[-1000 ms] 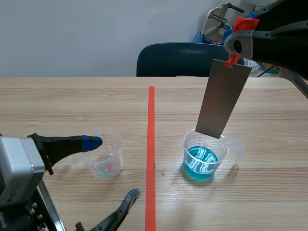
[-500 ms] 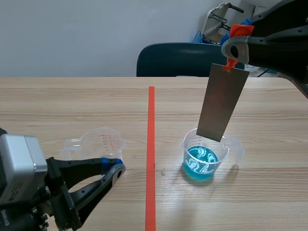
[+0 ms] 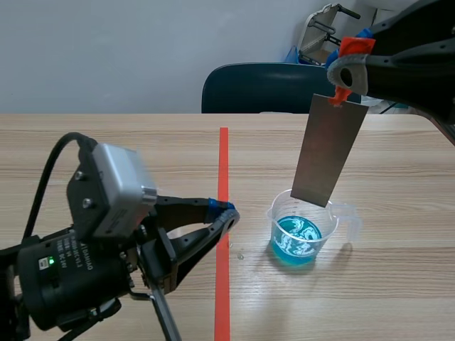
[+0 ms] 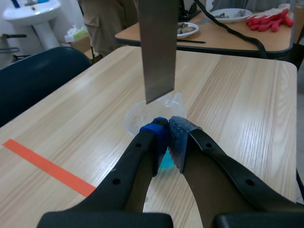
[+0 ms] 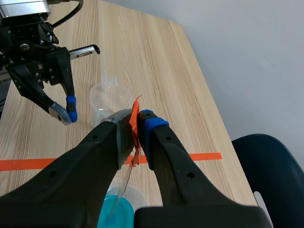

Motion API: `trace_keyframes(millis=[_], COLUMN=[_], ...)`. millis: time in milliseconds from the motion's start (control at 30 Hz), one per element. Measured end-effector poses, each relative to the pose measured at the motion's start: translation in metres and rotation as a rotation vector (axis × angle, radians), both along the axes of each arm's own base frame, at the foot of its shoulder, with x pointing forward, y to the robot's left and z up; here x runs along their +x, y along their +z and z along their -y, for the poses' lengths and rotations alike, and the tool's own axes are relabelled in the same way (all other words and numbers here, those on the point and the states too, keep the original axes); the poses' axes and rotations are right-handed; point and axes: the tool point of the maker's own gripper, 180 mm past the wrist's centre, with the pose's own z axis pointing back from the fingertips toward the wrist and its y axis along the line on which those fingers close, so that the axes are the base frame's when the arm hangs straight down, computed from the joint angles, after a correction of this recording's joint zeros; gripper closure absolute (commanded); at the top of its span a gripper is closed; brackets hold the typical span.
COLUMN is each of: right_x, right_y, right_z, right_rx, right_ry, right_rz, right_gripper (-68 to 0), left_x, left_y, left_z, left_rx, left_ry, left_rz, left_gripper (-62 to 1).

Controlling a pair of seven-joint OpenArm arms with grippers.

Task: Do the redox reaction experiment

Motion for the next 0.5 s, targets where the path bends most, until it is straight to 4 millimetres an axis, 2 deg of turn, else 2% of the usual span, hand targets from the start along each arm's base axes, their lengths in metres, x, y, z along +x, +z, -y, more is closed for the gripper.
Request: trace_keyframes(millis=[233, 500], right_x=[0.0, 0.0], right_y=[0.0, 0.0], right_z=[0.0, 0.0], right_rx=[0.0, 0.0], right_ry=[0.0, 0.0], right_rz=[0.0, 0.0], right_gripper=[-0.6, -0.6], left_x=[0.007, 0.014], left_y=[0.003, -0.019], left_z=[0.017, 0.03], left_rx=[-0.014, -0.008], left_ry=[0.035, 0.1], left_rz=[0.003, -0.054], left_gripper=[-2.3, -2.3])
